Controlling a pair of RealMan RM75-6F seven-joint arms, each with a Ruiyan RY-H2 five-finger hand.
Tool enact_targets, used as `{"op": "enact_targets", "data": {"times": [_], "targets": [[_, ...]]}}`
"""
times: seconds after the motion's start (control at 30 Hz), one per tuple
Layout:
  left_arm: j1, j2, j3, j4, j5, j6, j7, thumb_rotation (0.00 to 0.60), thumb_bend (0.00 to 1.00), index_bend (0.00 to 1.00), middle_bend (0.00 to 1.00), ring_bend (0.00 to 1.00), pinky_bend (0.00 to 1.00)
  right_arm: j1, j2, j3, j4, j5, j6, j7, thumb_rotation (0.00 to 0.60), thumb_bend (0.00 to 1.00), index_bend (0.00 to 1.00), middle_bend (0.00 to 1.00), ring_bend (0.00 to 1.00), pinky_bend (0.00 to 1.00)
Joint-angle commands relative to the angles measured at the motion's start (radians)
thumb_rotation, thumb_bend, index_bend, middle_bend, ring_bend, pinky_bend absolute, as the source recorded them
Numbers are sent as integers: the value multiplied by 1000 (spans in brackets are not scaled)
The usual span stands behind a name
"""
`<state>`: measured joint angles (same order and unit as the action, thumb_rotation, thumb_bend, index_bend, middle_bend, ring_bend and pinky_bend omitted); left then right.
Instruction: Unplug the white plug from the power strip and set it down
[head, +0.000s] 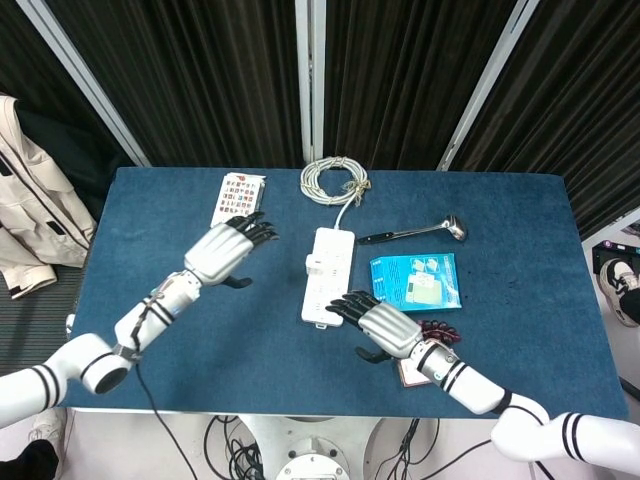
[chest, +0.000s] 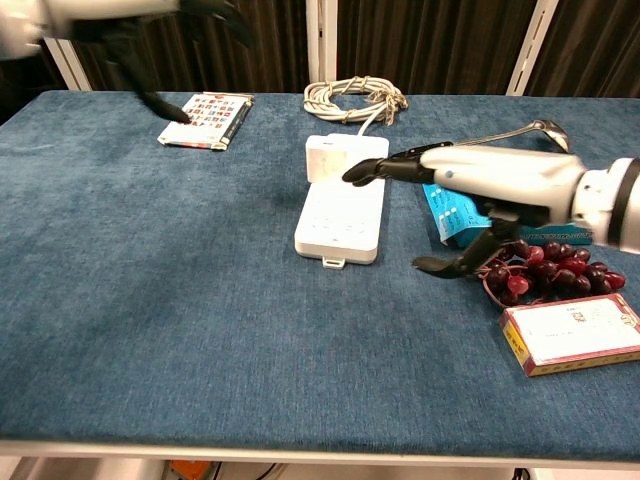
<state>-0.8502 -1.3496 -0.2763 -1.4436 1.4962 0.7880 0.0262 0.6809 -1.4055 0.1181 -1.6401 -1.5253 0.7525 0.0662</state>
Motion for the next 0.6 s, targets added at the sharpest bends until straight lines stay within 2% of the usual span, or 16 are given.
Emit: {"op": "enact_targets", "data": {"times": [0.03, 0.27, 0.6], "targets": [[-104, -111, -15, 119, -41, -92, -12, 600, 170, 237, 187, 91, 272, 26, -46, 7, 46, 28, -23, 0, 600, 327, 0, 68, 0, 0], [-230, -254, 11, 300, -29, -167, -58, 600, 193, 279, 223, 137, 308, 56, -117, -1, 126, 41, -19, 20, 600, 336, 8, 79, 0, 0], [-315, -358, 57, 444, 19, -155, -130, 600, 197, 301, 244, 163, 362, 68, -147, -30, 166, 44, -4, 58, 600, 338, 16, 79, 0, 0]]}}
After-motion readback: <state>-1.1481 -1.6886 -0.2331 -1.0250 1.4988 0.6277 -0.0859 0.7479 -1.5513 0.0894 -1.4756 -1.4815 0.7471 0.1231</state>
